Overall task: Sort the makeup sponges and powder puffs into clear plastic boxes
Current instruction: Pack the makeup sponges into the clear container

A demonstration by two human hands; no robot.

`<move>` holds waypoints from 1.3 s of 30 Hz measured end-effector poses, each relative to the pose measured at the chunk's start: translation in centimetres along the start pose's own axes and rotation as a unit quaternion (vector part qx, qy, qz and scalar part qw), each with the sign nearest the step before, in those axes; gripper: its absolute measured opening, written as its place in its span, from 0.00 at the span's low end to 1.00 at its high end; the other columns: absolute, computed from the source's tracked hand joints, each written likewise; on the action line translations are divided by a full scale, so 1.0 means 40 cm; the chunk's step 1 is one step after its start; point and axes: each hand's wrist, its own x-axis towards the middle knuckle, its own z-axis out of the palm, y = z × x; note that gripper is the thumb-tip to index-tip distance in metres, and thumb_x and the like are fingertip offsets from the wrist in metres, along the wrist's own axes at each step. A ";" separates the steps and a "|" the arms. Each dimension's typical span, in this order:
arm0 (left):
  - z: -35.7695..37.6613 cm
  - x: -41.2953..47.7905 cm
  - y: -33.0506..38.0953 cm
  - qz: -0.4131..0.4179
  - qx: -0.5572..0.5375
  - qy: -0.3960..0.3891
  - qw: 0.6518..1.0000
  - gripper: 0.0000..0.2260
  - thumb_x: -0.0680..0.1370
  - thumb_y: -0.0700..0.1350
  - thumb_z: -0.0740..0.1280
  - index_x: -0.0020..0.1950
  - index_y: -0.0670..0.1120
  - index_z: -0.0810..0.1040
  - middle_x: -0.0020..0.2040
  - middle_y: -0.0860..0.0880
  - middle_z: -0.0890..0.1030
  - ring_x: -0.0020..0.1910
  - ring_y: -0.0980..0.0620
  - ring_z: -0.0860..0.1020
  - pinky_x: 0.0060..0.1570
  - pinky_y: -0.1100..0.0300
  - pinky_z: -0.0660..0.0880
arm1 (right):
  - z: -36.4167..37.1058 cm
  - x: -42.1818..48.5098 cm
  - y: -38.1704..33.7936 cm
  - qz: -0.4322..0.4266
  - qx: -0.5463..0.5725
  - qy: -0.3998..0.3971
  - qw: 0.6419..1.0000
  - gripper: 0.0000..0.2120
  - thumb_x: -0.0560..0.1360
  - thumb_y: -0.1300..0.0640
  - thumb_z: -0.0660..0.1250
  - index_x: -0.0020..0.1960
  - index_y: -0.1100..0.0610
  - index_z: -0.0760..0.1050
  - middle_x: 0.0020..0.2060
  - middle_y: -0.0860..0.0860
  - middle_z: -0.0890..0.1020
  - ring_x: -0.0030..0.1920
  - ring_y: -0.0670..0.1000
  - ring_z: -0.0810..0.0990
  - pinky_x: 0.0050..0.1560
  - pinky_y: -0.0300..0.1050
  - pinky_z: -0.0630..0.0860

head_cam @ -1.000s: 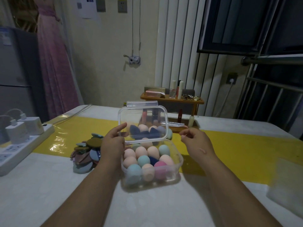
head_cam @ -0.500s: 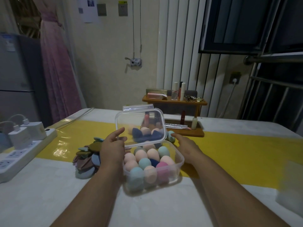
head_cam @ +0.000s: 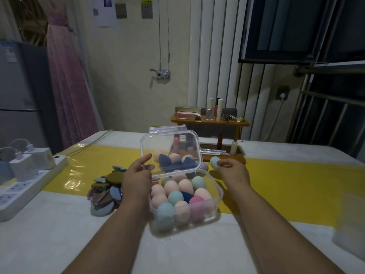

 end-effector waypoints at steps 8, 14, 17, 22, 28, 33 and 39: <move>0.008 -0.013 0.005 0.006 -0.007 -0.022 1.000 0.30 0.72 0.29 0.54 0.51 0.60 0.83 0.52 0.49 0.80 0.50 0.48 0.79 0.33 0.59 0.78 | -0.077 -0.087 -0.058 -0.072 0.123 -0.042 0.989 0.12 0.71 0.56 0.75 0.49 0.49 0.74 0.45 0.50 0.79 0.44 0.52 0.82 0.37 0.44 0.82; 0.006 -0.015 0.005 0.010 -0.001 -0.028 1.000 0.30 0.71 0.29 0.54 0.51 0.61 0.83 0.53 0.49 0.80 0.50 0.48 0.79 0.33 0.59 0.76 | -0.120 -0.142 -0.129 -0.189 -0.099 -0.203 0.956 0.07 0.66 0.48 0.68 0.44 0.45 0.78 0.39 0.45 0.81 0.41 0.48 0.79 0.37 0.45 0.77; 0.007 -0.013 0.003 0.015 0.007 -0.029 0.999 0.30 0.71 0.29 0.54 0.50 0.63 0.83 0.53 0.49 0.80 0.50 0.48 0.79 0.33 0.60 0.76 | -0.130 -0.162 -0.151 -0.171 -0.181 -0.263 0.932 0.06 0.66 0.50 0.69 0.42 0.48 0.75 0.38 0.48 0.79 0.39 0.51 0.77 0.38 0.50 0.75; 0.010 -0.012 0.003 0.017 0.002 -0.025 1.000 0.30 0.72 0.29 0.55 0.49 0.63 0.83 0.52 0.49 0.80 0.49 0.49 0.79 0.33 0.61 0.78 | -0.121 -0.194 -0.182 -0.157 -0.322 -0.310 0.881 0.05 0.67 0.48 0.67 0.36 0.47 0.72 0.36 0.48 0.75 0.37 0.48 0.73 0.34 0.45 0.68; 0.009 -0.027 0.012 0.018 -0.005 -0.033 0.999 0.31 0.72 0.28 0.55 0.50 0.62 0.83 0.52 0.51 0.81 0.49 0.50 0.79 0.28 0.66 0.76 | -0.089 -0.195 -0.201 -0.137 -0.442 -0.349 0.815 0.07 0.74 0.50 0.66 0.37 0.45 0.72 0.41 0.46 0.76 0.41 0.46 0.73 0.37 0.42 0.69; 0.009 -0.034 0.018 0.021 -0.010 -0.046 0.999 0.30 0.72 0.28 0.55 0.51 0.62 0.83 0.53 0.51 0.80 0.49 0.51 0.79 0.29 0.66 0.77 | -0.086 -0.188 -0.197 -0.136 -0.446 -0.356 0.810 0.06 0.76 0.58 0.68 0.49 0.47 0.76 0.50 0.49 0.78 0.46 0.48 0.74 0.40 0.41 0.73; 0.008 -0.034 0.016 0.019 -0.018 -0.050 0.998 0.30 0.72 0.29 0.55 0.52 0.61 0.83 0.55 0.51 0.80 0.51 0.49 0.80 0.30 0.65 0.78 | -0.078 -0.198 -0.202 -0.098 -0.450 -0.333 0.823 0.10 0.76 0.61 0.69 0.54 0.50 0.83 0.54 0.51 0.80 0.53 0.53 0.77 0.51 0.43 0.77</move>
